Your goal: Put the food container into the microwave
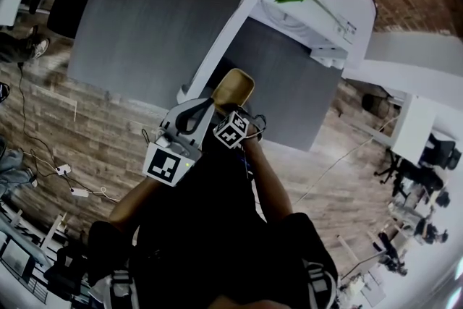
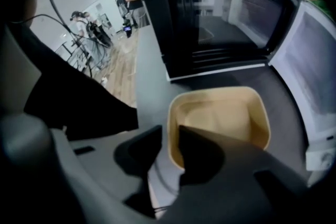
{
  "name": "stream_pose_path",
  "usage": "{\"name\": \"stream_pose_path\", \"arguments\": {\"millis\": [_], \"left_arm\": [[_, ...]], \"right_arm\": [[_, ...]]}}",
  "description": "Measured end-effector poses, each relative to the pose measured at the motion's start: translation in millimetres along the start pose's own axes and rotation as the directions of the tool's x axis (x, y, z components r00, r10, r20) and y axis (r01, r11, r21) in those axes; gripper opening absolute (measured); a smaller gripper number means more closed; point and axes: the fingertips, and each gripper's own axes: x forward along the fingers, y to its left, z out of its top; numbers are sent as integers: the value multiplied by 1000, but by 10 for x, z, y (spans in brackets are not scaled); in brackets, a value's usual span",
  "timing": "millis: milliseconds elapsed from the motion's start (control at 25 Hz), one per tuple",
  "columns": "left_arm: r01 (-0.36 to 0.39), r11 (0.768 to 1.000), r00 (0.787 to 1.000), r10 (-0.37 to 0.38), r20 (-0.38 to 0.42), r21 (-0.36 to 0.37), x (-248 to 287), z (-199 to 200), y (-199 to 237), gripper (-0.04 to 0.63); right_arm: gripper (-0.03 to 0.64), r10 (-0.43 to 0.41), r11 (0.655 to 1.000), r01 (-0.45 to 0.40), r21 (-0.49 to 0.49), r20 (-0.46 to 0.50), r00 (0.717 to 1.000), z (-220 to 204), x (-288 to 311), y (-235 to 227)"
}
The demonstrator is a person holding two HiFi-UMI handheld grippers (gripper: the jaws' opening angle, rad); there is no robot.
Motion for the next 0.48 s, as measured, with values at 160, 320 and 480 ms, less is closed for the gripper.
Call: {"name": "stream_pose_path", "arguments": {"millis": [160, 320, 480], "left_arm": [[-9, 1000, 1000, 9, -4, -8, 20, -32, 16, 35], [-12, 1000, 1000, 12, -7, -8, 22, -41, 22, 35], [-15, 1000, 1000, 15, -6, -16, 27, -39, 27, 34]], "right_arm": [[115, -10, 1000, 10, -10, -21, 1000, -59, 92, -43], [75, -10, 1000, 9, -21, -33, 999, -88, 123, -42], [58, -19, 1000, 18, -25, -34, 999, -85, 103, -60]]}}
